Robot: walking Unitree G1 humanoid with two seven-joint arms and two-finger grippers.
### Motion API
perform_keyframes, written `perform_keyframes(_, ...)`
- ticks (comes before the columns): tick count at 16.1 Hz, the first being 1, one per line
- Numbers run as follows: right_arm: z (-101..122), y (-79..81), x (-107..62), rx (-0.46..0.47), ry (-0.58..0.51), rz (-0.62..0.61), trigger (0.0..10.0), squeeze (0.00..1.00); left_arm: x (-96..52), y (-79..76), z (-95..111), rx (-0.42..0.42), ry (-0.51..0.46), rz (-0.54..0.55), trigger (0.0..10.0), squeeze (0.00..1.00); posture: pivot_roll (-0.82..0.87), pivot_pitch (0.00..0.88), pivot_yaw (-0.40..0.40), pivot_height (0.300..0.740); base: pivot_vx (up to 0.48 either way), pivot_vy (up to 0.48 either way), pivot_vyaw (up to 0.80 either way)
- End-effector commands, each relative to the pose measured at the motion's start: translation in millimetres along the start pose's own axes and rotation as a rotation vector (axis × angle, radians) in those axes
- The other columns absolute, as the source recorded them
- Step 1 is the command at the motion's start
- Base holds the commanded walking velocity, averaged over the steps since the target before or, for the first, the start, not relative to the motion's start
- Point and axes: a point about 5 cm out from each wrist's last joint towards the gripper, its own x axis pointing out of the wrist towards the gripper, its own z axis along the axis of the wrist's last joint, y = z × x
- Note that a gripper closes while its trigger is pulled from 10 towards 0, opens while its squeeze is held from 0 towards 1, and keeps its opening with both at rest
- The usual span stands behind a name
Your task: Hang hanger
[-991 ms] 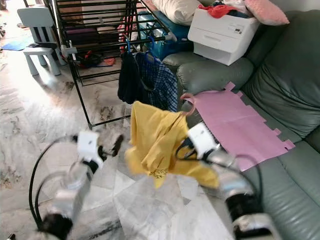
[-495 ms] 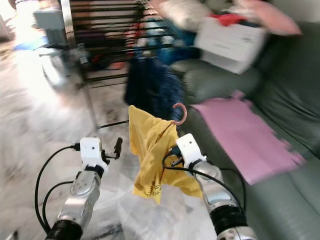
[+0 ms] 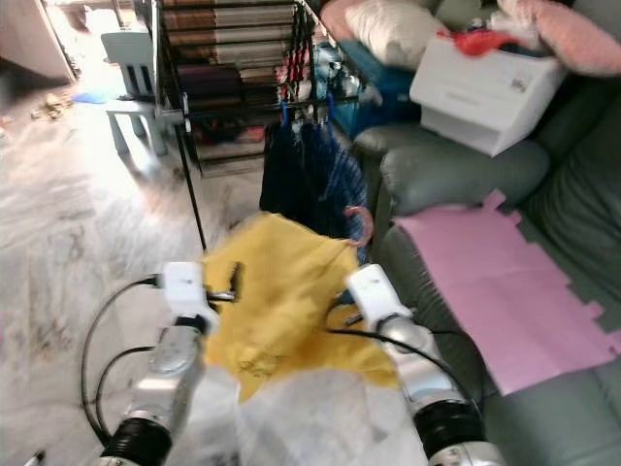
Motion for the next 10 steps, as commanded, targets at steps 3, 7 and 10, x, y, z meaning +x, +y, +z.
perform_keyframes(3, 24.4, 6.1, 3.5, -0.027, -0.088, -0.002, 10.0, 0.0, 0.4, 14.1, 1.0, 0.017, 0.001, 0.048, 10.0, 0.0, 0.03, 0.0, -0.046, 0.74, 0.403, 0.26, 0.0)
perform_keyframes(7, 26.0, 9.9, 3.8, -0.027, -0.087, 0.005, 10.0, 0.0, 1.4, 13.8, 0.1, 0.019, 0.015, 0.058, 10.0, 0.0, 0.03, 0.0, -0.047, 0.74, 0.383, 0.288, 0.0)
perform_keyframes(10, 25.0, 11.4, 3.9, -0.023, -0.083, 0.008, 10.0, 0.0, 1.8, 13.9, -0.2, 0.011, 0.023, 0.066, 10.0, 0.0, 0.03, 0.0, -0.045, 0.74, 0.344, 0.335, 0.53)
